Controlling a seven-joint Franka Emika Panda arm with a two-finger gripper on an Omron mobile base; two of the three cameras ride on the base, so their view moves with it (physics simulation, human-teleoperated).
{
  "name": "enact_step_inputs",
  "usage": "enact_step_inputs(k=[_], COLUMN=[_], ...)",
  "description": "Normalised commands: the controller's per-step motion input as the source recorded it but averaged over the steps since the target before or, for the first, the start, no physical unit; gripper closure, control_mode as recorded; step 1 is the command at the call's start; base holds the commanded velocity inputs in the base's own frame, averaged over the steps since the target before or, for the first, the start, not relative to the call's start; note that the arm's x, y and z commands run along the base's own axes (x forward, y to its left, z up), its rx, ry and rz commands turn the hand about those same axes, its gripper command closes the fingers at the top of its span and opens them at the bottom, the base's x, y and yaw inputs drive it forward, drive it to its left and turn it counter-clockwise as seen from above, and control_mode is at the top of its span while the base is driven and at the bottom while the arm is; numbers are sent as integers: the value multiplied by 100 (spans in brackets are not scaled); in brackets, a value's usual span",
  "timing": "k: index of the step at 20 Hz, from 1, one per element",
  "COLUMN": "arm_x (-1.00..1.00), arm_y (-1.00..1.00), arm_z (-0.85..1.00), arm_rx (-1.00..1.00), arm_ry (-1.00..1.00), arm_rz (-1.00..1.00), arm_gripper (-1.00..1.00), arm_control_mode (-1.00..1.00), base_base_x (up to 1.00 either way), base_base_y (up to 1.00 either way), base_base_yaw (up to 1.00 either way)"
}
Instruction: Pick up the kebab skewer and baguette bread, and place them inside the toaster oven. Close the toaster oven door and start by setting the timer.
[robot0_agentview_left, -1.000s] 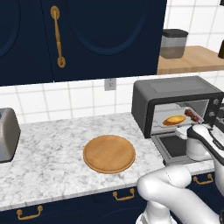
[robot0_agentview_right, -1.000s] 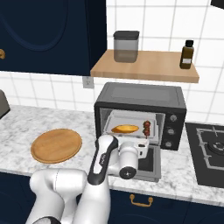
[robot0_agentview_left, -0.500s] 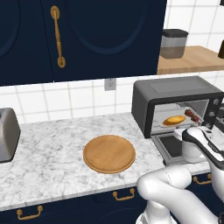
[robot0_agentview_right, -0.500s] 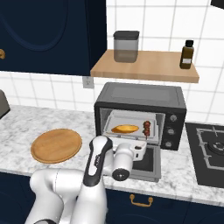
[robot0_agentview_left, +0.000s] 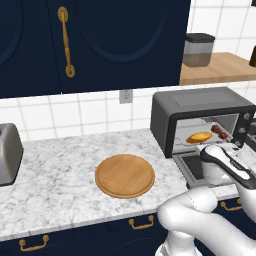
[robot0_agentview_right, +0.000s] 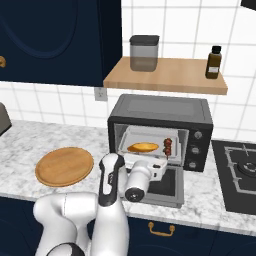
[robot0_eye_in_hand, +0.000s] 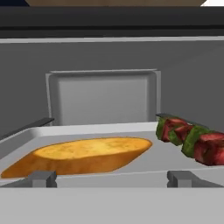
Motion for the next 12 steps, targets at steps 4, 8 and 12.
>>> enact_step_inputs(k=[4,8,12], arm_x=[20,20,23], arm_y=[0,0,0], arm_z=[-18,-13,0], arm_rx=[0,0,0], arm_ry=[0,0,0], arm_rz=[0,0,0], arm_gripper=[-100,-100,-100], arm_control_mode=[-100,-100,-100], base_base_x=[0,0,0], base_base_y=[0,0,0], base_base_yaw=[0,0,0])
